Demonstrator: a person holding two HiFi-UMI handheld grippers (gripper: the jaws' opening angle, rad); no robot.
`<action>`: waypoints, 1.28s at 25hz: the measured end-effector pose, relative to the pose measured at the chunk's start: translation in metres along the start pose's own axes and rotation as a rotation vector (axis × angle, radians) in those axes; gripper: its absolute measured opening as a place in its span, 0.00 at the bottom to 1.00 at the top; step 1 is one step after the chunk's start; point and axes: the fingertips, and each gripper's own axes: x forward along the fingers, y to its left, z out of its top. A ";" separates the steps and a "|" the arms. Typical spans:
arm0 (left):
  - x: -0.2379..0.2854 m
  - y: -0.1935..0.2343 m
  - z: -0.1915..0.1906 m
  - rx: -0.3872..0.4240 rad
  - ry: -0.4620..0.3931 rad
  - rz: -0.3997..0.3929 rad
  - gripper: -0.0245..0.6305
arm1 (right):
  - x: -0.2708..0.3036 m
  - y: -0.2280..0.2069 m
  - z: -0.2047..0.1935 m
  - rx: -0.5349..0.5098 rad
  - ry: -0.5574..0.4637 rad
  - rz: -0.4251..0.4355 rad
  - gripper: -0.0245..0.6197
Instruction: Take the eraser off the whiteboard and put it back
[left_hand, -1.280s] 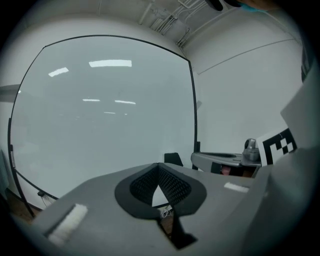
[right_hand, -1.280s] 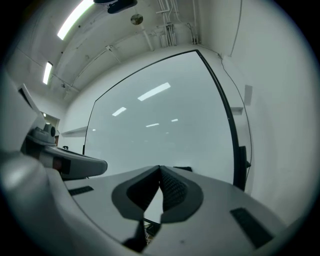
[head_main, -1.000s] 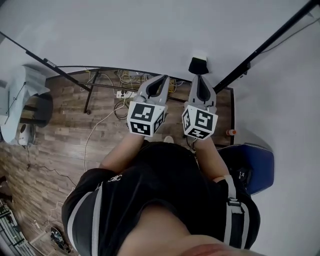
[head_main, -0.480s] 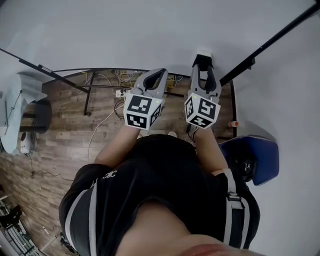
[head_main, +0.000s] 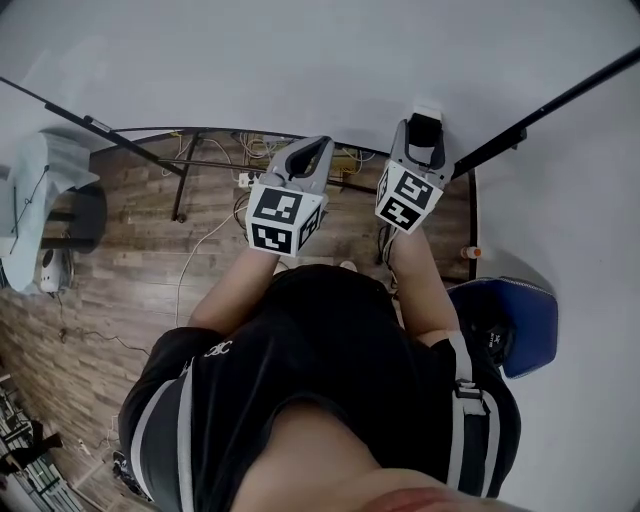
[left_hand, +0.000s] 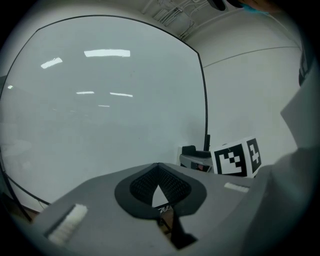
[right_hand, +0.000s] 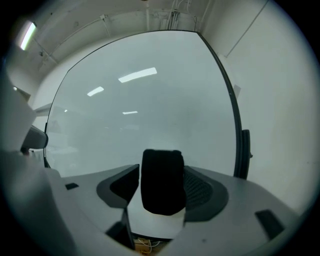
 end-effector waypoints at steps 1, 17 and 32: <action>-0.001 0.002 -0.001 -0.004 0.002 0.004 0.05 | 0.004 0.000 -0.003 -0.009 0.011 -0.002 0.43; -0.018 0.020 -0.007 -0.042 -0.008 0.060 0.05 | -0.006 0.008 0.012 -0.026 -0.022 0.029 0.40; -0.009 0.021 -0.002 -0.054 -0.022 -0.005 0.05 | -0.062 0.039 0.033 0.025 -0.066 0.112 0.40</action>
